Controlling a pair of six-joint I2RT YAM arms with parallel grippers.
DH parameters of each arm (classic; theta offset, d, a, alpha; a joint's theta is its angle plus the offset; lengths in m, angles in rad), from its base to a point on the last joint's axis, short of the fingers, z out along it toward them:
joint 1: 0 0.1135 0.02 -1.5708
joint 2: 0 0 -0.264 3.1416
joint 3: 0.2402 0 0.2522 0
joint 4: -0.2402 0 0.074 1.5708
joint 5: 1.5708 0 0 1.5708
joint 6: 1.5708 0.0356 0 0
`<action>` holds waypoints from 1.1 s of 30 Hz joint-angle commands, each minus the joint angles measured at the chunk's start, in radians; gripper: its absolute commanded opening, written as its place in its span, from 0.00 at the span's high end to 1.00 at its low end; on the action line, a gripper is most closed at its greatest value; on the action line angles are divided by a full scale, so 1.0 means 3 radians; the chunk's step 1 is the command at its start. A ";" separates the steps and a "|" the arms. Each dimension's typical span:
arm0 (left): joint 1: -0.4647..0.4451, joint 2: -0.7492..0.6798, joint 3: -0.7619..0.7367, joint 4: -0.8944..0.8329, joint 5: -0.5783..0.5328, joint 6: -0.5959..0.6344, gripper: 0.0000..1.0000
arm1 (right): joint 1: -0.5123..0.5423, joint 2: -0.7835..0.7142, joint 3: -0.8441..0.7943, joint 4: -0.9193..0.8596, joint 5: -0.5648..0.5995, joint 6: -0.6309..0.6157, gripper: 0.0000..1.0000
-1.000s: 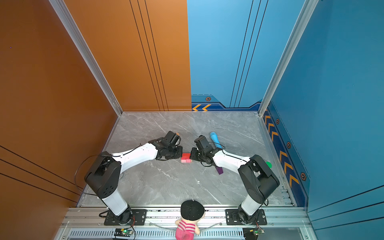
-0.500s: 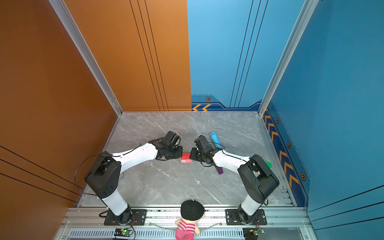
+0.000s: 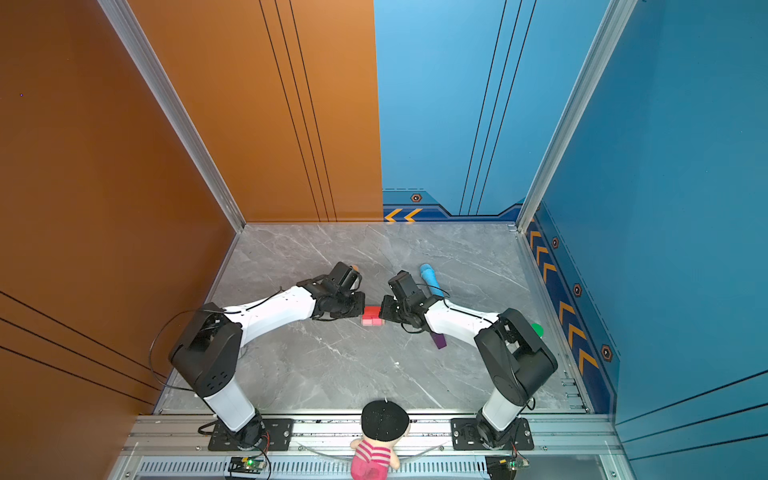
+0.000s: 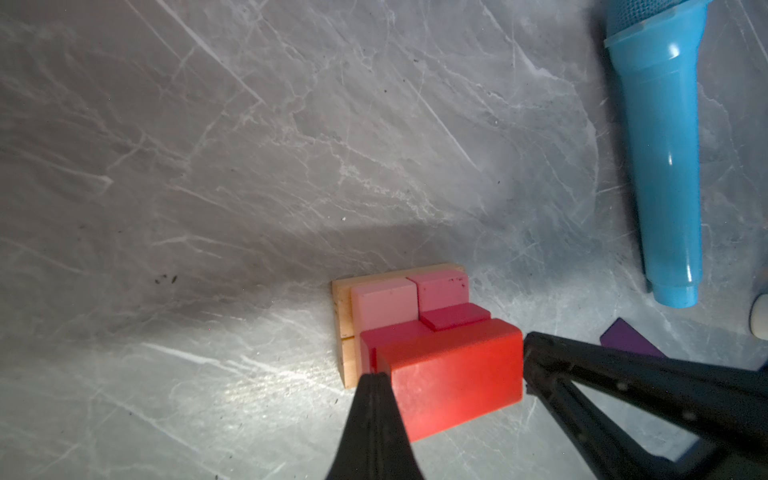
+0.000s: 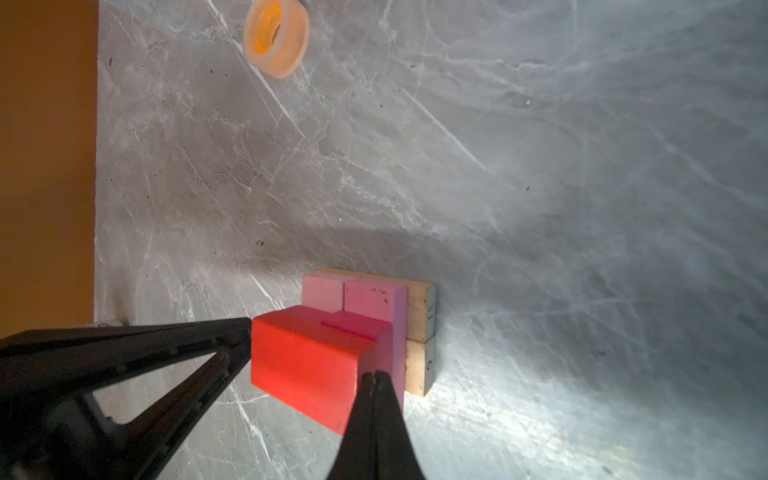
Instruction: Build the wood block tower
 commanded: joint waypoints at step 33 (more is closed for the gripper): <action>0.0021 -0.0121 -0.0032 -0.0060 -0.0082 0.0026 0.89 | -0.0015 0.0055 0.0107 -0.0085 -0.0033 0.0060 1.00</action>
